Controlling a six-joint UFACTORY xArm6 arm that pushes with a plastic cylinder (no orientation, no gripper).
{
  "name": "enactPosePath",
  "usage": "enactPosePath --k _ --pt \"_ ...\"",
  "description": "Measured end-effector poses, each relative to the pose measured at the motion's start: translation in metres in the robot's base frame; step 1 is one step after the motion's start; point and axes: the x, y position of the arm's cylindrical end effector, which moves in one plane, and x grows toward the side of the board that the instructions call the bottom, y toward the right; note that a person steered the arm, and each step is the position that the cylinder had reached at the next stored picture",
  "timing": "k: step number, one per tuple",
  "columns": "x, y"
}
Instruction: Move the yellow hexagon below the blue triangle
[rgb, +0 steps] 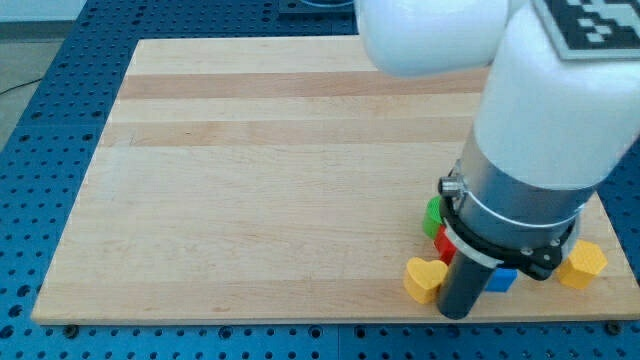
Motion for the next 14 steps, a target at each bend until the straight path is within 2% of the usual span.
enactPosePath --k 3,8,11,12,13,14 --pt "0.001 -0.004" --pt "0.001 0.06" --pt "0.0 0.14" --pt "-0.001 0.209" --pt "-0.008 0.235" --pt "-0.026 0.233"
